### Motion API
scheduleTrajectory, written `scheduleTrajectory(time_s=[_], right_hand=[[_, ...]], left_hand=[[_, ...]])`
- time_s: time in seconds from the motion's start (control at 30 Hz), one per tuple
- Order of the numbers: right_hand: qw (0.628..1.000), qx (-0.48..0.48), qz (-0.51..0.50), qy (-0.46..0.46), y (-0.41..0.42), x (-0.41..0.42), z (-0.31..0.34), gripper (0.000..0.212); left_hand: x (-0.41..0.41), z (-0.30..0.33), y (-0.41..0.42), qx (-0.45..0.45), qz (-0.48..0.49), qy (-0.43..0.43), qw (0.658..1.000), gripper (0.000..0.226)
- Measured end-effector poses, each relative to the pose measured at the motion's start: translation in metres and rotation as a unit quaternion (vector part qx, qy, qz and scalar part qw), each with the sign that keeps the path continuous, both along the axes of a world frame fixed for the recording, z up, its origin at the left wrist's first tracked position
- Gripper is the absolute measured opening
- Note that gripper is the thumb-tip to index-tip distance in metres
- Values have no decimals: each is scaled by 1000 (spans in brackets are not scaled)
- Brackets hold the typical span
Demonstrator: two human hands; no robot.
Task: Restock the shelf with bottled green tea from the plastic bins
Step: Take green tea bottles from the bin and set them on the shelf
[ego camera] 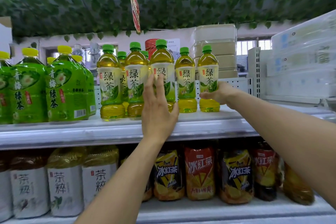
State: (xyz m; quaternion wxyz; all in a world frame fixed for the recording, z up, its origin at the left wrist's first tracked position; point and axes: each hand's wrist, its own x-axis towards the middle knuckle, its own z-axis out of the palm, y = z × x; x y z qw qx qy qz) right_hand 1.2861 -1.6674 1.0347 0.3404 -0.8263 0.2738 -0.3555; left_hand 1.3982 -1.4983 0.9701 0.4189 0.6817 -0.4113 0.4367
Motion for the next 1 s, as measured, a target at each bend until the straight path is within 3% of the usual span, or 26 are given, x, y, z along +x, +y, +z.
scheduleTrajectory(time_s=[0.37,0.63,0.83,1.0], right_hand=[[1000,3,-2,-7,-2,11,-3,44],[996,-9,5,92,25,1,0,52],[965,-257,-37,29,101,-36,-51,52],[923,-384,1,-20,195,-54,-122,47]], left_hand=[[-2,1,1,22,8,11,1000,91],[-7,2,3,18,4,21,1000,88],[-31,-2,44,110,-38,72,991,84],[-41,-63,145,171,19,45,984,78]])
